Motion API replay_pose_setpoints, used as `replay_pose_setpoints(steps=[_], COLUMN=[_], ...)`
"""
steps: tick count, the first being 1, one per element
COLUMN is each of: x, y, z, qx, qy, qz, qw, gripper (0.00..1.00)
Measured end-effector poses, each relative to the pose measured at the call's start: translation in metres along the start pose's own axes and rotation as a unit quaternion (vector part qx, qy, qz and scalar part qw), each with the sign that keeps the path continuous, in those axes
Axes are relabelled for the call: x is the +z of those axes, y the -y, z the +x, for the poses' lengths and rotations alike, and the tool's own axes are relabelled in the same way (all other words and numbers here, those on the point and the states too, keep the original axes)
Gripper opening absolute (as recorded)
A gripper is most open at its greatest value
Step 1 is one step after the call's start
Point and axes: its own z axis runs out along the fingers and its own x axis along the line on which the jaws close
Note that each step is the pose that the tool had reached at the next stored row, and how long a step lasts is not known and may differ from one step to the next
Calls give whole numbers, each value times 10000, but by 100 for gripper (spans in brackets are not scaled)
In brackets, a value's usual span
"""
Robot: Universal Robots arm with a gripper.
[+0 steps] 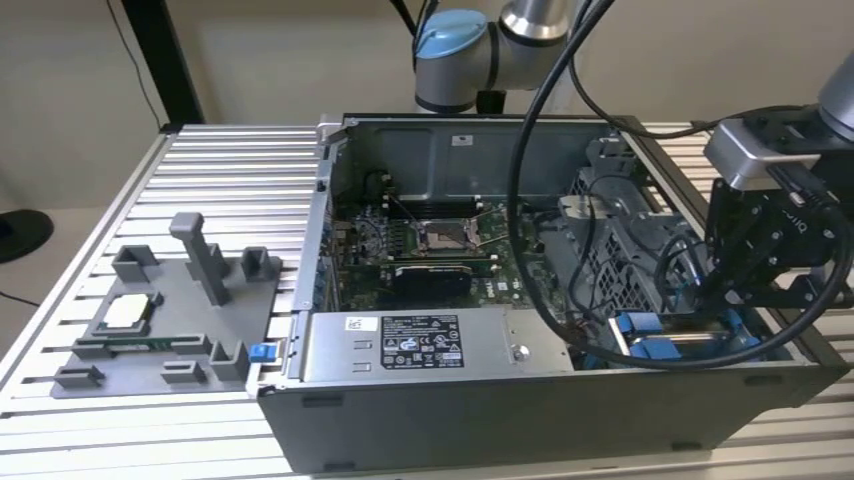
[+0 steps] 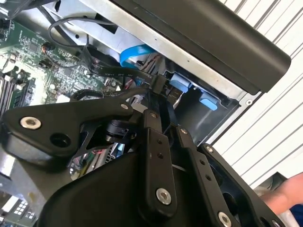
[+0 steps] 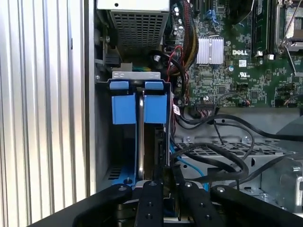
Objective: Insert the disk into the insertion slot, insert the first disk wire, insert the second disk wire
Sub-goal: 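Insert the first disk wire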
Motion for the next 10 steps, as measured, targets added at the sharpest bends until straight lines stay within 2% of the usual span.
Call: replay_pose_setpoints(steps=[10], x=[25], y=[-13], z=[6], qx=[-27], qy=[0], qz=[-2], qw=[10000], gripper=[0])
